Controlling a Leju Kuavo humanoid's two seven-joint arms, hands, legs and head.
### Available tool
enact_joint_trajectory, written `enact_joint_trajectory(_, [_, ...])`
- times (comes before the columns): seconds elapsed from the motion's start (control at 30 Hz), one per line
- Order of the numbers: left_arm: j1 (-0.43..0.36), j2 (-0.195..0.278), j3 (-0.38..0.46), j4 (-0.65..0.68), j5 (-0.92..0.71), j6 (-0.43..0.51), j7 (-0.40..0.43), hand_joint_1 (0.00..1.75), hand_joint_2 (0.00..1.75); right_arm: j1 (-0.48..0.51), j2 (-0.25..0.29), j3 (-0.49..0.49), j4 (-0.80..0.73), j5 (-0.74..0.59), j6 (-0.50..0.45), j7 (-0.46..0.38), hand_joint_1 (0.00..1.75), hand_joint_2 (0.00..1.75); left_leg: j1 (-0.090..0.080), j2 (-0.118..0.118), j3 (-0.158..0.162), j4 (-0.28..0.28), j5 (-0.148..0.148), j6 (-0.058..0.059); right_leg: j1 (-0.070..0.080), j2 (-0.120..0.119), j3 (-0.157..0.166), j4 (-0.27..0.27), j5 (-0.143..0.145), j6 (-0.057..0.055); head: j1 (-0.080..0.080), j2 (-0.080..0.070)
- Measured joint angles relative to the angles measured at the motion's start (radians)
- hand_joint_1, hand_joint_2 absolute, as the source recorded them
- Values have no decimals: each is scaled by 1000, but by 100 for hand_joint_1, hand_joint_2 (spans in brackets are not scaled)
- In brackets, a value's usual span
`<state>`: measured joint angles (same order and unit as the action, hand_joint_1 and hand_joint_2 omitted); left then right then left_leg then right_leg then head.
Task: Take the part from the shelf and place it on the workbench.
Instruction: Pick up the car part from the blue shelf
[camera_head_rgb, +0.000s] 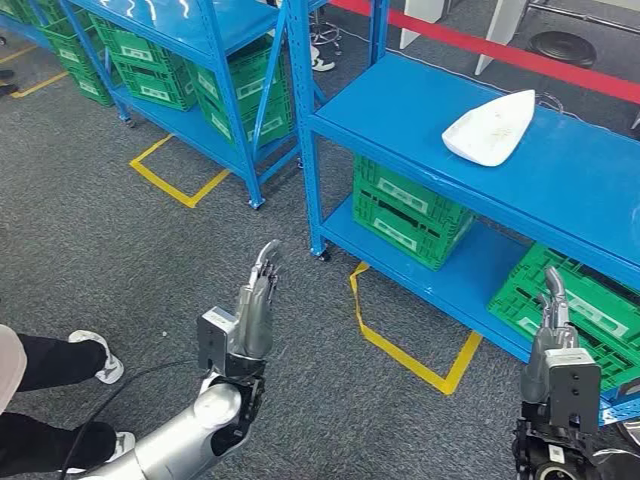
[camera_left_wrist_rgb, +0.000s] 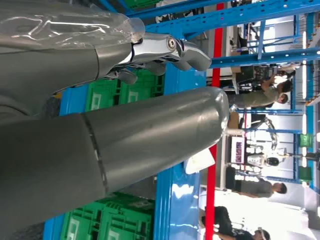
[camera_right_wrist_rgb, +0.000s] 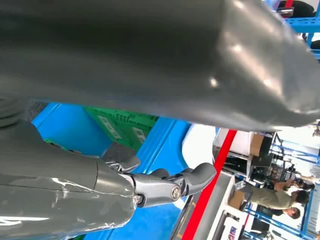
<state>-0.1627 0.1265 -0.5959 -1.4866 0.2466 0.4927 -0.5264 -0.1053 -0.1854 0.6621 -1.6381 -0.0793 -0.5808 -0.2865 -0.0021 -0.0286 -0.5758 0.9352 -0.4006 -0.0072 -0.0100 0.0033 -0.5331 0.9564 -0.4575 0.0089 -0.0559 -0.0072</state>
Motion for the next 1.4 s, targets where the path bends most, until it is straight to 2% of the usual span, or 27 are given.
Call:
enact_joint_trajectory(0.2, [-1,4,0,0,-24,13,23,0,0,1,0,6,0,-23,-4,-12,0,0,-1,0,0,1,-1,1,-1,0,0,-1,0,0,0,0])
enact_joint_trajectory(0.37, [4,10,0,-2,-28,55,18,0,0,-1,3,9,0,-21,48,-16,0,0,-5,0,-2,7,-6,9,-4,0,2,-2,-1,4,-2,0])
enact_joint_trajectory(0.47, [10,12,0,-15,-29,68,11,0,0,-11,4,10,0,-4,66,-10,0,0,-6,0,0,4,-8,15,-6,0,5,-6,-1,10,-2,0])
enact_joint_trajectory(0.53, [11,13,0,-26,-31,73,12,0,0,-17,4,10,-4,2,61,-4,0,0,1,2,13,-12,-4,21,-6,0,1,7,-14,16,-1,0])
enact_joint_trajectory(0.57, [10,12,0,-29,-30,72,13,0,0,-18,4,10,-7,2,54,-2,0,0,6,3,21,-20,-3,24,-5,0,-13,42,-33,19,1,0])
enact_joint_trajectory(0.6, [10,12,-1,-31,-28,70,15,0,0,-17,4,10,-10,2,46,0,0,0,9,4,27,-25,-2,26,-6,0,-40,99,-61,21,4,0])
enact_joint_trajectory(0.67, [9,11,-2,-33,-23,64,17,0,0,-13,4,11,-15,3,31,2,0,0,10,4,32,-26,-6,28,-9,0,-115,245,-118,27,8,0])
enact_joint_trajectory(0.7, [9,10,-2,-33,-21,61,17,0,0,-11,5,12,-16,5,26,4,0,0,11,4,33,-25,-8,27,-11,0,-145,293,-127,30,9,0])
enact_joint_trajectory(0.73, [9,10,-2,-33,-19,58,17,0,0,-11,5,12,-16,7,22,6,0,0,13,3,36,-24,-11,24,-13,0,-157,303,-116,33,9,0])
enact_joint_trajectory(0.77, [8,10,-2,-33,-17,56,18,0,0,-11,5,12,-16,8,19,7,0,0,16,2,40,-22,-16,19,-16,0,-147,269,-84,36,9,0])
enact_joint_trajectory(0.8, [6,9,-2,-33,-16,54,19,0,0,-12,5,12,-17,9,18,7,0,0,19,1,46,-18,-22,14,-19,0,-118,199,-38,40,9,0])
enact_joint_trajectory(0.87, [0,9,-2,-34,-15,52,21,0,0,-12,5,13,-17,4,17,5,0,0,21,-3,50,-6,-36,-1,-23,6,-54,64,17,45,15,0])
enact_joint_trajectory(0.9, [-3,10,-2,-34,-14,51,22,0,0,-12,5,13,-18,-1,17,4,0,0,21,-4,47,-1,-40,-8,-23,9,-37,29,24,42,18,0])
enact_joint_trajectory(0.93, [-6,10,-3,-35,-13,50,23,0,0,-12,5,13,-18,-5,17,3,0,0,19,-6,43,2,-41,-14,-21,12,-32,21,18,36,17,0])
enact_joint_trajectory(1.0, [-9,11,-3,-36,-12,49,24,0,0,-11,5,14,-20,-10,18,1,0,0,20,-7,40,2,-40,-23,-18,13,-32,22,18,19,11,0])
enact_joint_trajectory(1.07, [-12,12,-3,-37,-12,48,24,0,0,-14,5,14,-21,-10,20,-1,0,0,22,0,29,32,-58,-30,-18,11,-27,19,16,5,5,0])
enact_joint_trajectory(1.1, [-14,13,-3,-38,-11,48,24,0,0,-15,5,14,-23,-11,22,-1,0,0,22,6,5,80,-79,-33,-19,10,-23,17,15,-1,1,0])
enact_joint_trajectory(1.17, [-17,13,-3,-39,-8,48,24,0,0,-17,5,15,-24,-11,30,-1,0,0,20,16,-83,230,-134,-35,-15,6,-21,17,13,-8,-8,0])
enact_joint_trajectory(1.2, [-15,14,-3,-39,-7,50,24,0,0,-17,5,16,-23,-11,33,-1,0,0,20,18,-125,293,-148,-34,-12,4,-20,17,11,-10,-11,0])
enact_joint_trajectory(1.23, [-13,15,-4,-39,-6,53,24,0,0,-17,5,17,-23,-11,36,-1,0,0,19,18,-151,323,-144,-31,-9,3,-18,17,9,-13,-13,0])
enact_joint_trajectory(1.27, [-10,16,-4,-40,-6,57,25,0,0,-18,5,17,-22,-11,38,-1,0,0,17,19,-155,310,-119,-25,-6,3,-15,17,7,-15,-15,0])
enact_joint_trajectory(1.3, [-9,18,-4,-42,-6,60,26,0,0,-18,5,18,-22,-11,39,-1,0,0,13,19,-136,255,-79,-16,-3,3,-11,17,4,-17,-17,0])
enact_joint_trajectory(1.33, [-9,20,-4,-46,-6,63,28,0,0,-19,5,18,-22,-12,40,-1,0,0,8,20,-104,179,-37,-4,-1,3,-7,16,2,-18,-19,0])
enact_joint_trajectory(1.37, [-9,23,-4,-49,-6,64,30,0,0,-19,6,18,-22,-12,38,0,0,0,2,23,-72,107,-7,7,3,3,-4,17,-2,-16,-19,0])
enact_joint_trajectory(1.4, [-10,24,-4,-52,-6,64,31,0,0,-19,6,18,-22,-12,35,1,0,0,-4,27,-48,54,10,14,4,3,-2,16,-6,-13,-19,0])
